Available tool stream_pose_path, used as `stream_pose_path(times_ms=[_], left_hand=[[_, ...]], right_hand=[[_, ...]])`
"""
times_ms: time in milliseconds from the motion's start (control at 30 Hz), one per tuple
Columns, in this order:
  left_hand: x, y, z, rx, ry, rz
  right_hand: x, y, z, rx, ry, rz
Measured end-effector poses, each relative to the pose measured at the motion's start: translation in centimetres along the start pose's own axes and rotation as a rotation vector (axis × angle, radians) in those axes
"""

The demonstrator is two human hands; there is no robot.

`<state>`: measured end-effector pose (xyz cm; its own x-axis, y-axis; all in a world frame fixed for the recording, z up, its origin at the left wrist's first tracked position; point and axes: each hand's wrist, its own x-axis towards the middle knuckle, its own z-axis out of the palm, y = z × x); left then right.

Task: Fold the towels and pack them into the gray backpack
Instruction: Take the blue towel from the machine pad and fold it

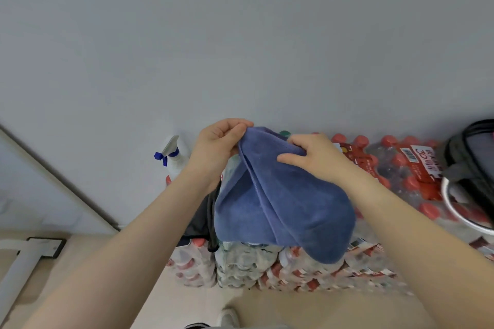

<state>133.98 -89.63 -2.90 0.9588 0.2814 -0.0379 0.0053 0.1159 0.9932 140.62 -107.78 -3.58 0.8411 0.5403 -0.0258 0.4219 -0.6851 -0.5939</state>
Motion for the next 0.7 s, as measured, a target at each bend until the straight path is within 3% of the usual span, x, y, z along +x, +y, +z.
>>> stream_pose_path(times_ms=[200, 400, 533, 633, 700], left_hand=[[-5.7, -0.2, 4.6, -0.202, 0.01, -0.014], [-12.9, -0.5, 8.1, -0.222, 0.067, 0.06], [-17.0, -0.1, 8.7, -0.229, 0.113, 0.131], [-19.0, 0.2, 8.9, -0.217, 0.156, 0.164], [-19.3, -0.5, 8.7, -0.025, 0.266, 0.172]], right_hand=[[-8.3, 5.8, -2.9, -0.354, -0.099, 0.046], [-16.4, 8.9, -4.5, -0.665, -0.127, 0.12], [-21.9, 10.4, -5.5, -0.766, 0.004, 0.19], [-25.0, 10.8, -6.4, -0.807, 0.308, 0.113], [-26.4, 11.0, -7.1, -0.793, 0.455, 0.119]])
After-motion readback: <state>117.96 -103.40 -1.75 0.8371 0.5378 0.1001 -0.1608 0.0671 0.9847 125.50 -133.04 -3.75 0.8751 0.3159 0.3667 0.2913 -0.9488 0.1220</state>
